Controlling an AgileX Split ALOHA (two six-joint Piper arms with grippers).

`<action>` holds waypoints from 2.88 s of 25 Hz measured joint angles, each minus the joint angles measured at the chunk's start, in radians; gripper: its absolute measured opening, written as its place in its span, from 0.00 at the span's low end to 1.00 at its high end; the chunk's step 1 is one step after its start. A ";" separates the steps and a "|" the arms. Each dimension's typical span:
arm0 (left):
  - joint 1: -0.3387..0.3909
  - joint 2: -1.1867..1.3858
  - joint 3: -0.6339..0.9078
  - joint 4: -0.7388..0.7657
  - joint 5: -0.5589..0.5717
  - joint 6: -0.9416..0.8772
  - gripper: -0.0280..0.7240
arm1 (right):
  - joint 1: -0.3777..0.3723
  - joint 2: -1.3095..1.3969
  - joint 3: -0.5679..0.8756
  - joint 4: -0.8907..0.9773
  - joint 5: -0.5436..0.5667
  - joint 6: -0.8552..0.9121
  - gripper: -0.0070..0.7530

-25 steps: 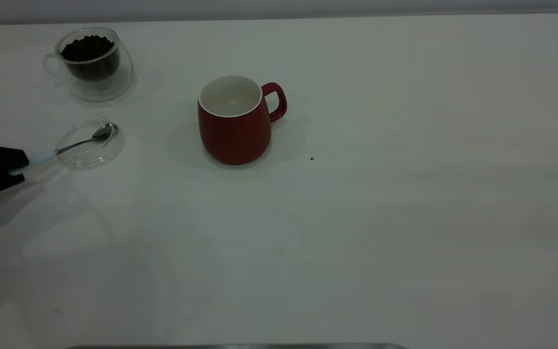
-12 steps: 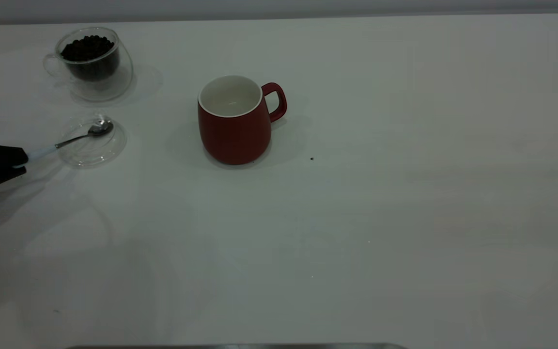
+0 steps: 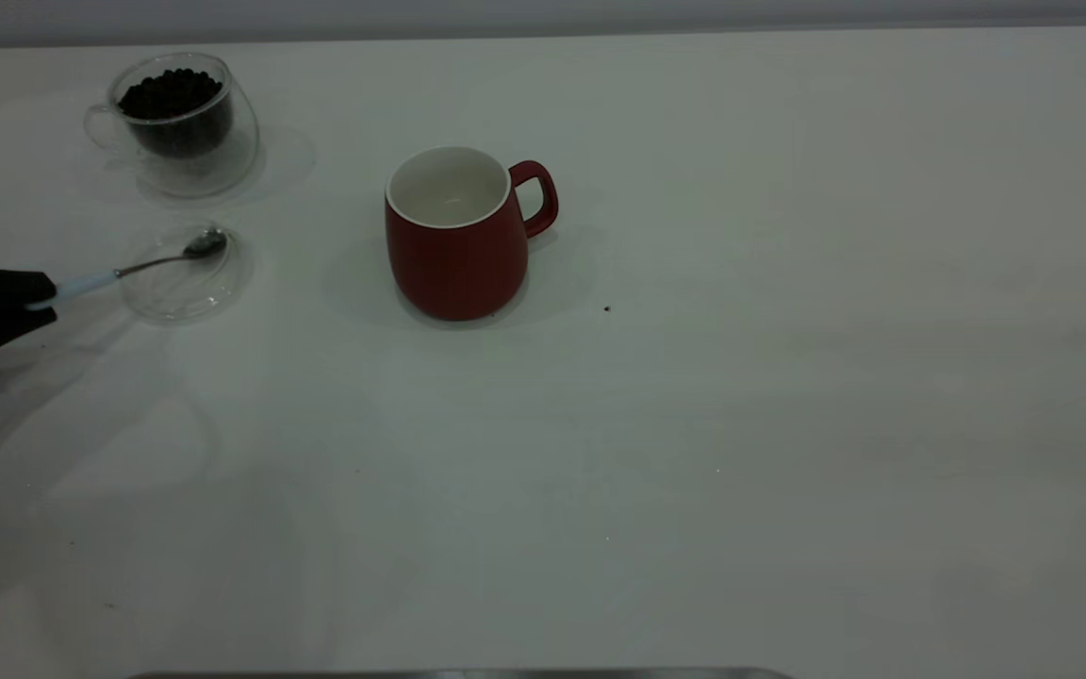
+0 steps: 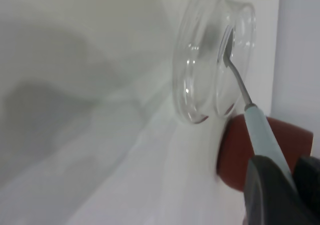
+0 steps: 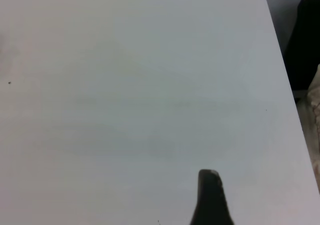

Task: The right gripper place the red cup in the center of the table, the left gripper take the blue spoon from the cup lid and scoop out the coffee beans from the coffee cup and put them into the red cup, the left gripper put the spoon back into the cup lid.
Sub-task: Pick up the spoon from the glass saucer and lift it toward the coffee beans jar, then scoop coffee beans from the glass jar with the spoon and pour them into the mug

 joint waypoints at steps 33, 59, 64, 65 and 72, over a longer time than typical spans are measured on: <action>-0.091 -0.403 -0.525 0.695 -0.110 -0.780 0.20 | 0.000 0.000 0.000 0.000 0.000 0.000 0.76; -0.196 -0.052 -0.778 0.595 -0.112 -0.685 0.20 | 0.000 0.000 0.000 0.000 0.000 0.000 0.76; -0.191 -0.052 -0.778 0.599 -0.102 -0.685 0.20 | 0.000 0.000 0.000 0.000 0.000 0.000 0.76; -0.189 -0.052 -0.778 0.600 -0.095 -0.685 0.20 | 0.000 0.000 0.000 0.000 0.000 0.000 0.76; -0.146 -0.052 -0.778 0.603 -0.046 -0.682 0.20 | 0.000 0.000 0.000 0.000 0.000 0.000 0.76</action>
